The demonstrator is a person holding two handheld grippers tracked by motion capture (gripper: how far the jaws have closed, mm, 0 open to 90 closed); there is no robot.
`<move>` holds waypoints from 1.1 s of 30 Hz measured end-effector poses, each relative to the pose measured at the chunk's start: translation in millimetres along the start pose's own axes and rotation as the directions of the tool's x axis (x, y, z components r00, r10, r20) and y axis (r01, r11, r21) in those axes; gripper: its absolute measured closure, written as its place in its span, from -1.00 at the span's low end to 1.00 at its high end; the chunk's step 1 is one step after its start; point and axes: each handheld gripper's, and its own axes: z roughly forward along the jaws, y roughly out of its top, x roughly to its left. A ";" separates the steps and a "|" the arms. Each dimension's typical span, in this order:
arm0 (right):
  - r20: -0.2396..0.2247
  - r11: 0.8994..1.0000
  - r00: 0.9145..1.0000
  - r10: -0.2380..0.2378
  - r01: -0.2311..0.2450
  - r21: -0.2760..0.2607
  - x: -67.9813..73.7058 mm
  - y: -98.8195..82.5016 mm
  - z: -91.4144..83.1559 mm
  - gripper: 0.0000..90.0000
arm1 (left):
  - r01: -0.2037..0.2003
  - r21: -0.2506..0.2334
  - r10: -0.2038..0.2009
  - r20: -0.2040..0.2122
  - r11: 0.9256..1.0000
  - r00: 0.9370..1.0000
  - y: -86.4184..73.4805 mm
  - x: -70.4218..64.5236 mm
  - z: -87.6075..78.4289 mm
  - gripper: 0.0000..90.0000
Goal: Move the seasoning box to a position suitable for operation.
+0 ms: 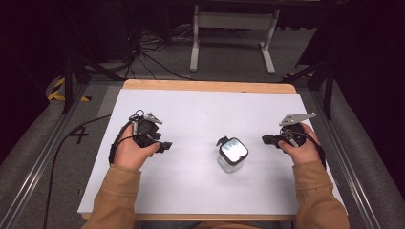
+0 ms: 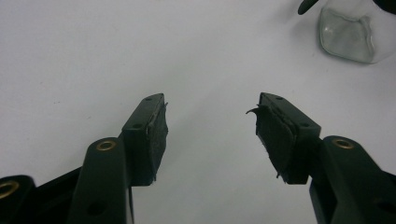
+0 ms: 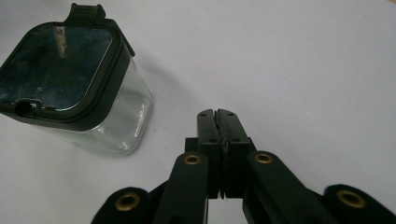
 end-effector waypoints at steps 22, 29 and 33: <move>-0.154 0.994 0.984 -0.087 0.096 0.050 19.0 4.0 23.2 0.98 | -0.111 0.047 0.107 0.067 0.993 0.992 9.6 -19.0 -0.9 -0.07; -0.207 0.991 0.973 -0.101 0.116 0.063 24.1 2.8 35.3 1.00 | -0.132 0.064 0.127 0.086 0.989 0.988 11.9 -25.3 -1.0 -0.07; -0.215 0.988 0.970 -0.111 0.132 0.085 27.9 2.0 44.9 1.00 | -0.134 0.055 0.129 0.088 0.989 0.988 11.5 -26.5 0.5 -0.08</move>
